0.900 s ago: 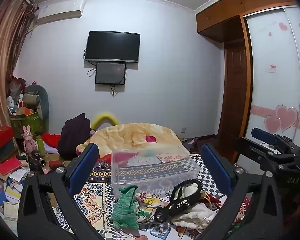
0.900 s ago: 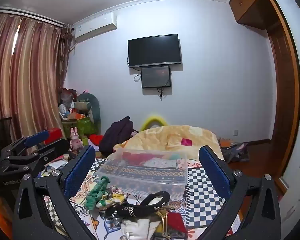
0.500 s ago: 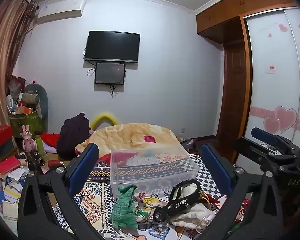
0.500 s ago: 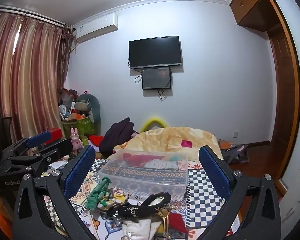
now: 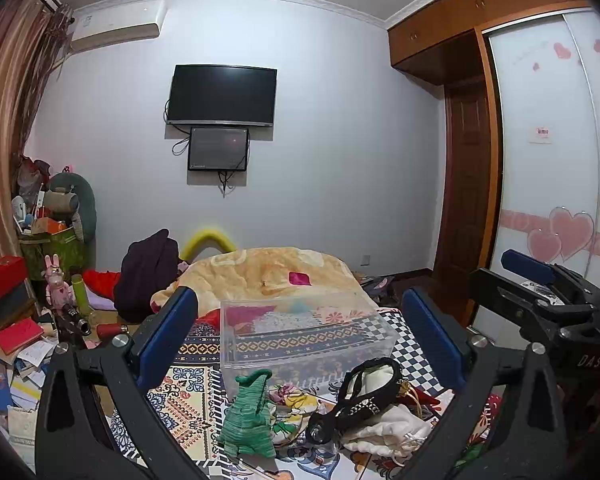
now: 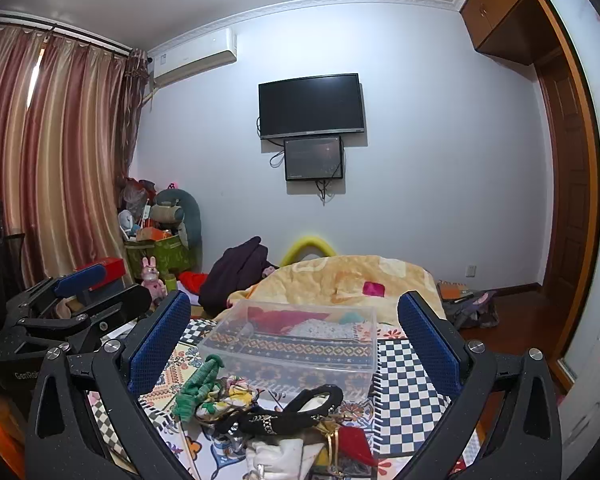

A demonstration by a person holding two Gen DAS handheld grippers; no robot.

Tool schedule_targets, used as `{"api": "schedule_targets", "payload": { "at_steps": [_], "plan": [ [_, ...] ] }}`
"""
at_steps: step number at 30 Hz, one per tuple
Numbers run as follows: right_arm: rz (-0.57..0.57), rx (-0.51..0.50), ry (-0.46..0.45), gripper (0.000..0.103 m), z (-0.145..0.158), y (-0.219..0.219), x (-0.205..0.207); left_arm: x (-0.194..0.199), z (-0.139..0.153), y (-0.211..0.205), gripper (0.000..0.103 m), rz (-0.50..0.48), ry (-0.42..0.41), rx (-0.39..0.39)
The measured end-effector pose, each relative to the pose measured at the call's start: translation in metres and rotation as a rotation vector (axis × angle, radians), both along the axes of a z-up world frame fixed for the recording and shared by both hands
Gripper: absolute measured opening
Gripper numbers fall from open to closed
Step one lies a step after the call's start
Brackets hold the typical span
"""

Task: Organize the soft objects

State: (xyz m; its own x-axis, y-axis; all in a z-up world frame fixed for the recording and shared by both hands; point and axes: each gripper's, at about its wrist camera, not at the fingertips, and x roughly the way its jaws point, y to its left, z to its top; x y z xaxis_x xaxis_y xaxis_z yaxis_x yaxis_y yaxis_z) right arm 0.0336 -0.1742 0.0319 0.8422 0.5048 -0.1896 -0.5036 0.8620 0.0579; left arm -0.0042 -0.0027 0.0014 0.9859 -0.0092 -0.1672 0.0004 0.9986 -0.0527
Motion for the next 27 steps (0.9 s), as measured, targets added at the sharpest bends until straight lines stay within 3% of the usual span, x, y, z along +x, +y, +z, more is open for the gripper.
{"api": "schedule_targets", "payload": {
  "at_steps": [27],
  "plan": [
    [0.001, 0.002, -0.006, 0.103, -0.0007, -0.0011, -0.0016, 0.0024, -0.0005, 0.0036, 0.103, 0.003, 0.013, -0.017]
  ]
}}
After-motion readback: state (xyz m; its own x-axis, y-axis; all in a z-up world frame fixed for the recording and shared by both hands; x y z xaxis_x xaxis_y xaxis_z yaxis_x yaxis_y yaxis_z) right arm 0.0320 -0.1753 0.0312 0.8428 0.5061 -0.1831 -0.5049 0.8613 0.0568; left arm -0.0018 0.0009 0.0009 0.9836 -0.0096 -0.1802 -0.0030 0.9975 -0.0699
